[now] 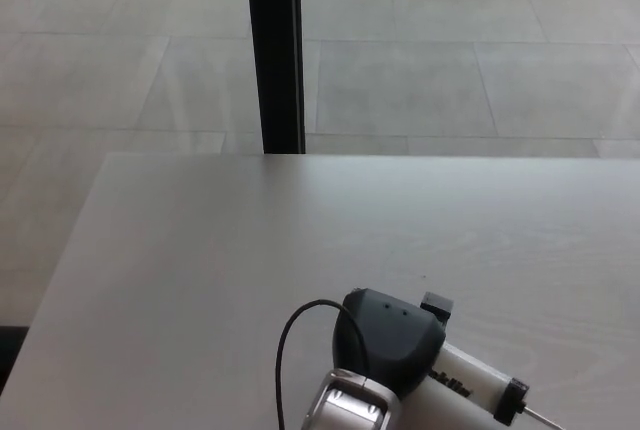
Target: The robot uses its left hand to lift the air pump kept on the middle of the desk and use the right hand to compress the handle
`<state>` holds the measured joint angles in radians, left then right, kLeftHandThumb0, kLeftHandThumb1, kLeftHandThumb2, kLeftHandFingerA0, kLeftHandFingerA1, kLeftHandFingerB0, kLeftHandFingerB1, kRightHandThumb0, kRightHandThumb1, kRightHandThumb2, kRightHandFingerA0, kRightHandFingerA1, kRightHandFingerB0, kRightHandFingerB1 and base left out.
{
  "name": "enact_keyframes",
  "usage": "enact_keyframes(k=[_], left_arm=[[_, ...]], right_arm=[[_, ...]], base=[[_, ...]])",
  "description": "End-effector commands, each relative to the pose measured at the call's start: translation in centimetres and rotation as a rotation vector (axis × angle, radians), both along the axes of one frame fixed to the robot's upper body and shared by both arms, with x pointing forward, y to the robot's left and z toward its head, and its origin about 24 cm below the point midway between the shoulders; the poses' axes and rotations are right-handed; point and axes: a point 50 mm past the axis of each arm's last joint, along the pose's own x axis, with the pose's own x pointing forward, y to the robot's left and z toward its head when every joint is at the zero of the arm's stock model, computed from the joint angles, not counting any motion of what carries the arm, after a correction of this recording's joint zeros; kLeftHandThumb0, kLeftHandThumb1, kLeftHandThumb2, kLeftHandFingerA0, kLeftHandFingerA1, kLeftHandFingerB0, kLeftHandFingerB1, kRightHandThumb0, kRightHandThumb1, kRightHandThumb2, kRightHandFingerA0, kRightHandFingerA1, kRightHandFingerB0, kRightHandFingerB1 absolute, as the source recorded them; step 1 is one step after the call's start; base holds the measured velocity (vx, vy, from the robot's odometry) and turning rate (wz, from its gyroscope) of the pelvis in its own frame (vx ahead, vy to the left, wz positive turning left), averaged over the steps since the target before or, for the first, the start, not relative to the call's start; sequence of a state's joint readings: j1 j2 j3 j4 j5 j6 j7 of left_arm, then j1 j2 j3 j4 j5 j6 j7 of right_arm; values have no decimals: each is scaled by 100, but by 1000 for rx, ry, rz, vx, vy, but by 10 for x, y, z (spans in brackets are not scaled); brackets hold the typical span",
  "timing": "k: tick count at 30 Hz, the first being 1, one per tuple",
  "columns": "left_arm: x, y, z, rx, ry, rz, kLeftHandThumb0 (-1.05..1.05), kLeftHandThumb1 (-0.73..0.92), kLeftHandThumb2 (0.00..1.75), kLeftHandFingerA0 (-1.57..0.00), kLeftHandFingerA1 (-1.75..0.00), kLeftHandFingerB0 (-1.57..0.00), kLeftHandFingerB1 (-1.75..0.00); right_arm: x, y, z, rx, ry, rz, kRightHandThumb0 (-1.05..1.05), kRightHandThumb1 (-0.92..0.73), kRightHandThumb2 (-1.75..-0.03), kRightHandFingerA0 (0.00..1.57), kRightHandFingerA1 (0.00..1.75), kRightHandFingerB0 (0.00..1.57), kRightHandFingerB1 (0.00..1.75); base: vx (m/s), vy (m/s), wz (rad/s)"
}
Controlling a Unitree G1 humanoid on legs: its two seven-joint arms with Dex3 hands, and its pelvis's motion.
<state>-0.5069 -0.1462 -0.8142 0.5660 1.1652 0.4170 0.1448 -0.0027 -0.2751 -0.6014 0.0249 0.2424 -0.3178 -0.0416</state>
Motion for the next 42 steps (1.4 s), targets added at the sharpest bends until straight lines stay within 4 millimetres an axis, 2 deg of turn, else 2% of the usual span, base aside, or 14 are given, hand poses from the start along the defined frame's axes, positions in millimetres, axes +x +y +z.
enact_keyframes(k=[1,2,9,12,14,22,24,25,29,33,34,35,39,42], left_arm=[[2,27,-16,22,115,65,-44,89,76,-94,-175,-61,-166],[4,32,-15,-3,99,49,-38,78,92,-95,-175,-65,-168],[3,52,-13,-75,123,120,-40,80,89,-93,-175,-61,-165],[2,60,-9,-124,138,158,-40,79,89,-90,-175,-61,-137],[2,66,-5,-171,121,186,-37,73,91,-90,-175,-63,-133],[6,81,4,-292,98,286,-34,70,102,-93,-175,-64,-156],[12,89,10,-300,105,352,-37,74,98,-92,-175,-62,-158],[13,91,12,-310,108,368,-38,69,102,-89,-175,-71,-118],[20,97,20,-367,97,422,-31,53,126,-96,-175,-75,-135],[26,101,28,-393,82,440,-35,53,121,-92,-175,-71,-131],[29,101,32,-380,67,444,-34,51,123,-92,-175,-71,-143],[30,102,34,-380,51,437,-29,53,122,-97,-175,-75,-136],[30,103,35,-363,26,431,-30,52,121,-97,-175,-77,-140],[27,104,31,-393,25,429,-28,51,123,-98,-175,-77,-141]], right_arm=[[-1,2,5,-10,-1,-21,-39,-79,-63,62,80,57,39],[-1,2,5,-20,1,-22,-39,-79,-64,60,80,55,39],[-1,6,5,-32,1,-11,-42,-78,-63,61,81,55,39],[-2,8,4,-7,-4,15,-41,-77,-63,63,79,56,40],[-3,9,3,-2,3,27,-47,-76,-63,63,76,55,39],[-4,22,-3,83,-1,99,-42,-74,-62,68,85,58,42],[-2,32,-1,47,26,112,-46,-75,-62,67,80,56,42],[-1,35,-1,42,38,108,-48,-75,-62,69,72,58,41],[9,50,-2,10,115,130,-49,-80,-64,59,73,49,39],[26,72,-4,10,192,220,-53,-81,-64,56,70,48,38],[35,84,-3,-1,205,259,-58,-64,-98,48,67,38,53],[41,94,-2,-4,204,292,-54,-82,-64,52,59,44,38],[55,110,2,-18,221,362,-54,-86,-65,44,51,36,37],[72,127,6,-36,250,370,-69,-92,-68,19,39,26,36]], base=[[0,0,0],[0,0,0],[0,0,0],[0,0,0],[0,0,0],[0,0,0],[0,0,0],[0,0,0],[0,0,0],[0,0,0],[0,0,0],[0,0,0],[0,0,0],[0,0,0]])
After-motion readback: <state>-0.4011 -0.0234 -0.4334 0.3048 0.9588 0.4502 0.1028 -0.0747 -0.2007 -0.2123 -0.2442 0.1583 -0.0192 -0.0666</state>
